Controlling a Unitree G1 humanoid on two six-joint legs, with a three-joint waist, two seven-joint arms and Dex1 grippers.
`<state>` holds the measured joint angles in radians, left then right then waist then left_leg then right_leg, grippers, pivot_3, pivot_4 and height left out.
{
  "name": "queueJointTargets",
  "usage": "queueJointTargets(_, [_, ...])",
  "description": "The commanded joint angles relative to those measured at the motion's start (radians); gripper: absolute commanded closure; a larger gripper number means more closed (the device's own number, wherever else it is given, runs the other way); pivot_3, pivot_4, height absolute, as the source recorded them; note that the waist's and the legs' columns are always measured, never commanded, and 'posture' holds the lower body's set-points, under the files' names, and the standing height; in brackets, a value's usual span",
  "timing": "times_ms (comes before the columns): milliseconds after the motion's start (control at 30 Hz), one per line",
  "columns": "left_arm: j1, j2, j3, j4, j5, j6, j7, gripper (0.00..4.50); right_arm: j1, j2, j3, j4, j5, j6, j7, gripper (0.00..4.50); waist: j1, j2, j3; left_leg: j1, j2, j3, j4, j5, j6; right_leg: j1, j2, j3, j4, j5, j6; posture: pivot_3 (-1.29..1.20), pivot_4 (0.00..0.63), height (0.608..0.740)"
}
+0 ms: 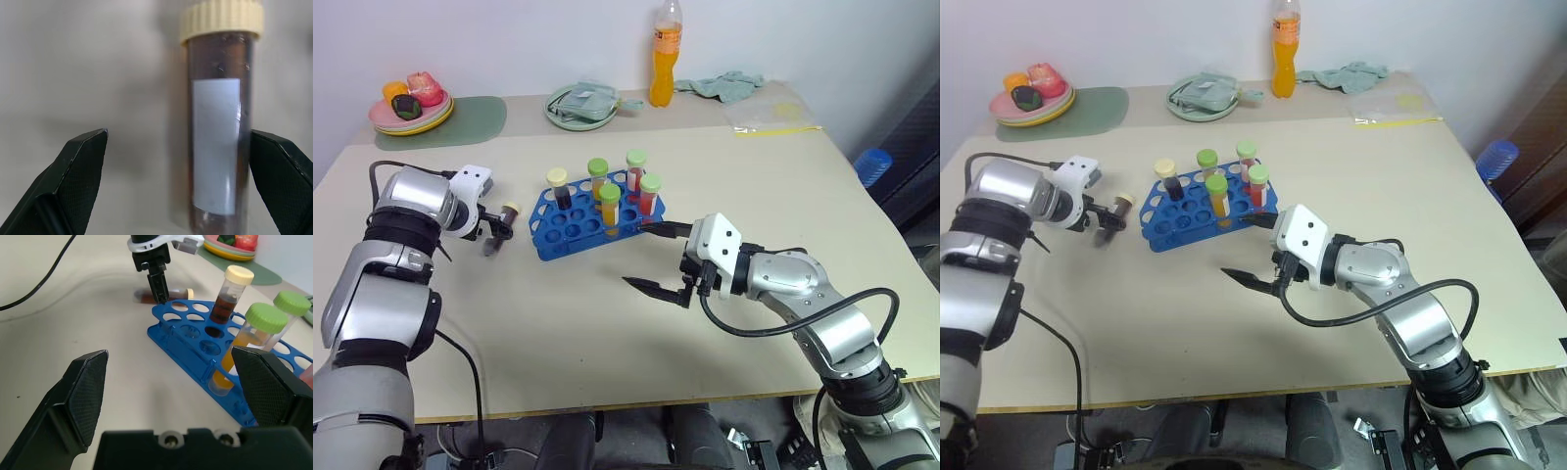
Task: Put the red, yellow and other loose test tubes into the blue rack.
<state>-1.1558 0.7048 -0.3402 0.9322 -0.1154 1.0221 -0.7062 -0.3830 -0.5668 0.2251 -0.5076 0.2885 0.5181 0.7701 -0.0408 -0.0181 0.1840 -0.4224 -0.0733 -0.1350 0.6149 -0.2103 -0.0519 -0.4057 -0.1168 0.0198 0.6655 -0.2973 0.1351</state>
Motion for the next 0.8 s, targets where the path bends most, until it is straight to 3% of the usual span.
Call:
queueJointTargets(33, [-0.033,-0.006,0.023,0.057,0.051,-0.042,-0.005,1.90,0.007,0.010,0.001,-0.048,0.003,-0.003,-0.011,0.00,-0.001,0.000,0.000,0.000,0.000,0.000,0.000,0.000,0.000,0.000,0.000,0.000,0.000,0.000,0.000,0.00,0.150,0.740])
queueJointTargets(133, [-0.042,-0.014,0.041,0.084,0.067,-0.050,-0.004,3.46,0.006,0.013,0.004,-0.042,0.006,-0.005,-0.010,0.00,-0.004,0.000,0.000,0.000,0.000,0.000,0.000,0.000,0.000,0.000,0.000,0.000,0.001,0.000,0.000,0.00,0.150,0.740])
queueJointTargets(167, [-0.044,-0.014,0.047,0.089,0.071,-0.051,-0.004,3.73,0.005,0.013,0.005,-0.040,0.005,-0.007,-0.009,0.00,-0.005,0.000,0.000,0.000,0.000,0.000,0.000,0.000,0.000,0.000,0.000,0.000,0.001,0.000,0.000,0.00,0.150,0.740])
queueJointTargets(233, [-0.044,-0.003,0.081,0.090,0.073,-0.040,0.032,3.73,0.005,0.011,0.005,-0.039,0.003,-0.011,-0.007,0.00,-0.005,0.000,0.000,0.000,0.000,0.000,0.000,0.000,0.000,0.000,0.000,0.000,0.001,0.000,0.000,0.00,0.150,0.740])
queueJointTargets(367, [0.041,0.039,0.299,-0.025,0.029,-0.297,0.261,3.73,0.015,0.005,-0.001,-0.040,-0.004,-0.018,-0.011,0.00,-0.007,-0.001,0.000,0.000,0.001,0.000,0.000,0.000,0.000,-0.001,0.000,0.000,0.001,0.000,0.000,0.00,0.150,0.740])
queueJointTargets(467, [0.212,0.014,0.536,-0.314,-0.048,-0.562,0.398,3.73,0.035,0.007,-0.011,-0.036,-0.005,-0.008,-0.029,0.00,-0.002,-0.002,0.000,-0.001,0.001,-0.002,0.000,0.002,-0.004,-0.002,-0.001,0.000,0.001,0.000,0.000,0.00,0.150,0.740])
queueJointTargets(567, [0.506,-0.101,0.728,-0.759,-0.198,-0.782,0.348,3.73,0.065,0.020,-0.025,-0.013,-0.010,-0.011,-0.057,0.00,0.001,-0.003,-0.002,-0.003,0.002,-0.004,0.001,0.003,-0.005,-0.003,-0.003,0.001,-0.001,0.001,0.000,0.00,0.150,0.740])
queueJointTargets(667, [0.702,-0.238,0.771,-1.064,-0.287,-0.847,0.367,3.73,0.084,0.028,-0.036,0.011,-0.020,-0.021,-0.081,0.00,0.011,-0.003,-0.002,-0.004,0.001,-0.002,0.002,0.003,-0.005,-0.003,-0.005,0.003,-0.002,0.001,0.001,0.00,0.150,0.740])
queueJointTargets(800, [0.875,-0.339,0.624,-1.311,-0.256,-0.832,0.377,3.73,0.095,0.029,-0.044,0.045,-0.041,-0.040,-0.104,0.00,0.032,-0.004,-0.002,-0.003,0.000,-0.001,0.005,0.000,0.000,-0.001,-0.003,0.002,-0.001,0.002,0.002,0.00,0.150,0.740])
